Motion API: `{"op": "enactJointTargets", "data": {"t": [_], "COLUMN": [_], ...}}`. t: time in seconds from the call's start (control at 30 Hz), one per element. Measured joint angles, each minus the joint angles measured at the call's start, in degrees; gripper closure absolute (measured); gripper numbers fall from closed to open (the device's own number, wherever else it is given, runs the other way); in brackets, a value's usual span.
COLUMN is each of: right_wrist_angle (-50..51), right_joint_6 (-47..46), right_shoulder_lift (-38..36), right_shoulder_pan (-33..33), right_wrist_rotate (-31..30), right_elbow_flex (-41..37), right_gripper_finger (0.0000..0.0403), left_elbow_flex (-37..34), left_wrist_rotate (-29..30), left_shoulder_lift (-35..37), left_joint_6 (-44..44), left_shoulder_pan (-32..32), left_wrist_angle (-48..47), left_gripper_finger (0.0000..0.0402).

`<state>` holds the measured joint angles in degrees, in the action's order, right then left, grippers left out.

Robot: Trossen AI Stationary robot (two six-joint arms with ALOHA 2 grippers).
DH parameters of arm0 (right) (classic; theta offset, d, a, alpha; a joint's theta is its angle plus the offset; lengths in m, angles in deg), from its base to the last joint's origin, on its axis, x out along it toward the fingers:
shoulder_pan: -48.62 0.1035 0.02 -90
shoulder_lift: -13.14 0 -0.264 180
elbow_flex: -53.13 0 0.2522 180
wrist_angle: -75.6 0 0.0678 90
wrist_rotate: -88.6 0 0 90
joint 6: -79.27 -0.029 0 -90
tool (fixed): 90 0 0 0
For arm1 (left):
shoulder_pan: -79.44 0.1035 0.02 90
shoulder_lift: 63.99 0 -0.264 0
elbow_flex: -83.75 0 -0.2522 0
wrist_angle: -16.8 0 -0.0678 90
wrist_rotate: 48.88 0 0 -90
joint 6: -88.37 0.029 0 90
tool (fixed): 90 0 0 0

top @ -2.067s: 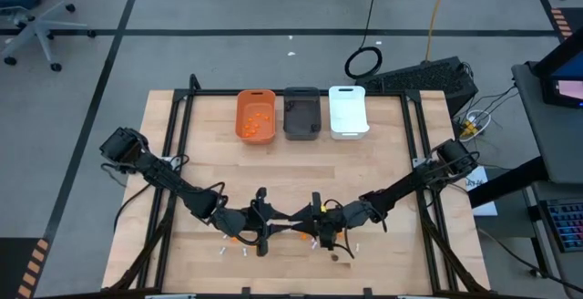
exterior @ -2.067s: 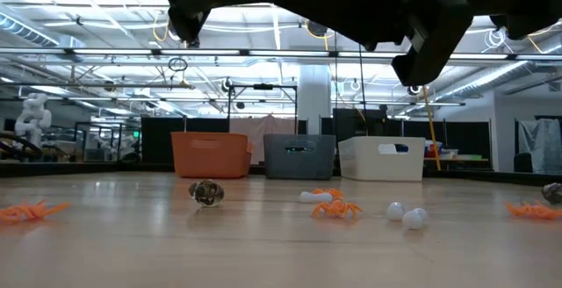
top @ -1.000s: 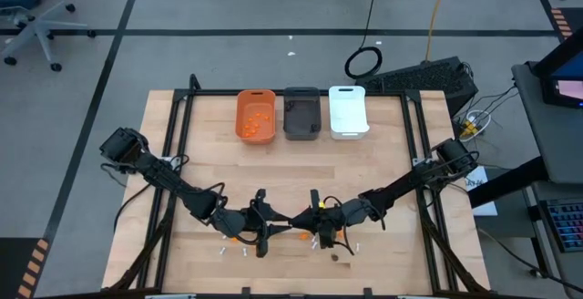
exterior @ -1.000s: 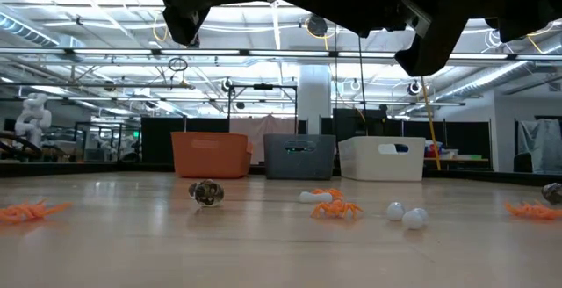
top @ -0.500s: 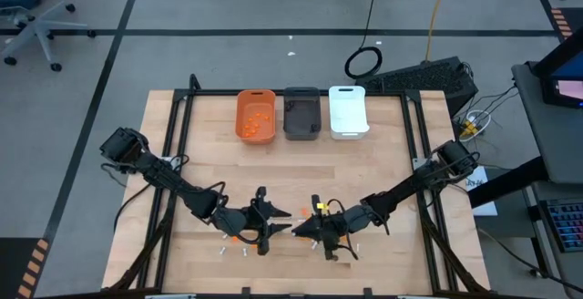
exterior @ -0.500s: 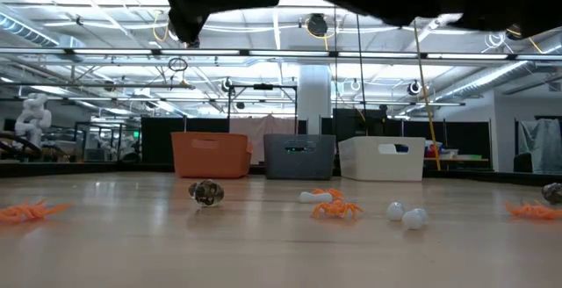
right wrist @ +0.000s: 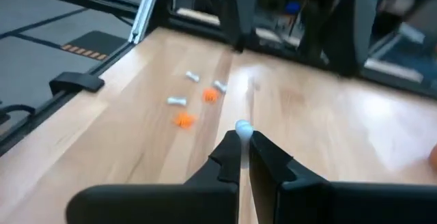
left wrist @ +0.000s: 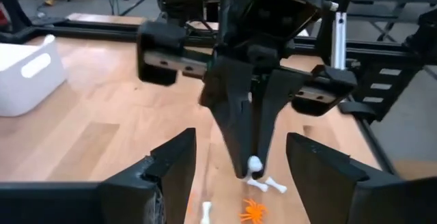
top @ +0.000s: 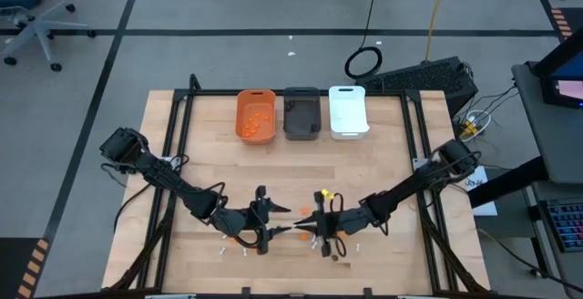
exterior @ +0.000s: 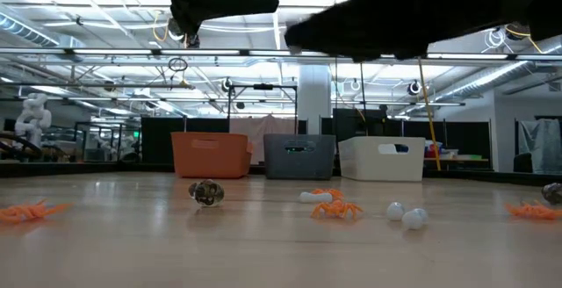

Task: Sort Halloween decoration
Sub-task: Put the white bone toy into the white bin

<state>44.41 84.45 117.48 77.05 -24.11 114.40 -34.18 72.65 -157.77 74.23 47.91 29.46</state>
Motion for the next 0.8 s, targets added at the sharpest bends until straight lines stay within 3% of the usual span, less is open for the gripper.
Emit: {"op": "enactJointTargets", "data": {"t": [0.3,0.47,0.6,0.8], "right_wrist_angle": [15.26,27.07,30.74,33.63], "right_joint_6": [-13.52,-20.6,-20.2,-12.25], "right_shoulder_lift": [-6.63,-14.26,-19.49,-25.16], "right_shoulder_pan": [-1.88,-3.35,-3.78,-3.74], "right_wrist_rotate": [0.56,6.71,10.89,10.64], "right_elbow_flex": [0.0,0.0,0.0,-0.01], "right_gripper_finger": [0.0403,0.0403,0.0403,0.0403], "left_elbow_flex": [0.0,0.0,0.0,0.0], "left_wrist_rotate": [4.34,8.34,9.12,9.43], "left_shoulder_lift": [0.09,0.09,0.09,0.1], "left_joint_6": [5.69,7.51,7.09,5.6], "left_shoulder_pan": [0.03,0.07,0.55,1.2], "left_wrist_angle": [-1.29,-3.75,-5.77,-6.41], "left_gripper_finger": [0.0173,0.0173,0.0173,0.0173]}}
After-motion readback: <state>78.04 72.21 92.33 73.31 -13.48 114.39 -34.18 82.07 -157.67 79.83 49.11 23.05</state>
